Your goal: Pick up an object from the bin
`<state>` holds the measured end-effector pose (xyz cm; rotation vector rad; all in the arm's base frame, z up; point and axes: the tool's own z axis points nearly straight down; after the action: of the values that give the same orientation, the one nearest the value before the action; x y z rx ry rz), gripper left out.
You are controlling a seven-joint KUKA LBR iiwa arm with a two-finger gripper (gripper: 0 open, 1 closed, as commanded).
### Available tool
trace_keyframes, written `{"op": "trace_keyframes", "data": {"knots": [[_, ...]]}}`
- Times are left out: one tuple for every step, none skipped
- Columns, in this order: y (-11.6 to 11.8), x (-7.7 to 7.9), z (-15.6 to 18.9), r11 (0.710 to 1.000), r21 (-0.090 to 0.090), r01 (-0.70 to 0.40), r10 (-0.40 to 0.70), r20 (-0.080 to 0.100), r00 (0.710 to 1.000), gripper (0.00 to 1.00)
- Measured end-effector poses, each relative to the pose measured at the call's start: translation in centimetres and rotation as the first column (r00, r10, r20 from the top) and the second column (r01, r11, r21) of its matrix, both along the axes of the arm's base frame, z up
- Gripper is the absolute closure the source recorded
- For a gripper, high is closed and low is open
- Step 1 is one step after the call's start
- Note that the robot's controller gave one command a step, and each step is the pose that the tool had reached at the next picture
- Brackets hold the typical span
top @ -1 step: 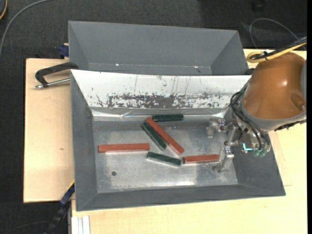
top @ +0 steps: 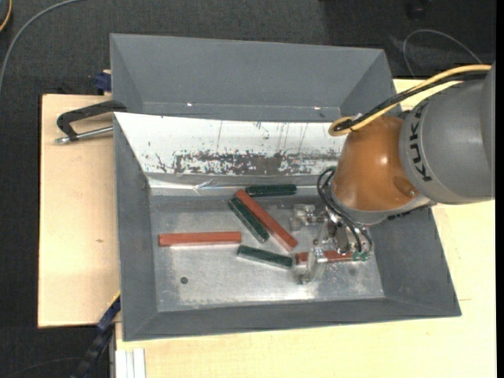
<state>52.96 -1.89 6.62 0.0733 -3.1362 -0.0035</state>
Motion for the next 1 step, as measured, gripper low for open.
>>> {"op": "trace_keyframes", "data": {"knots": [[-0.1,0.08,0.44,1.0,-0.001,0.001,-0.001,0.005,1.0,1.0]]}}
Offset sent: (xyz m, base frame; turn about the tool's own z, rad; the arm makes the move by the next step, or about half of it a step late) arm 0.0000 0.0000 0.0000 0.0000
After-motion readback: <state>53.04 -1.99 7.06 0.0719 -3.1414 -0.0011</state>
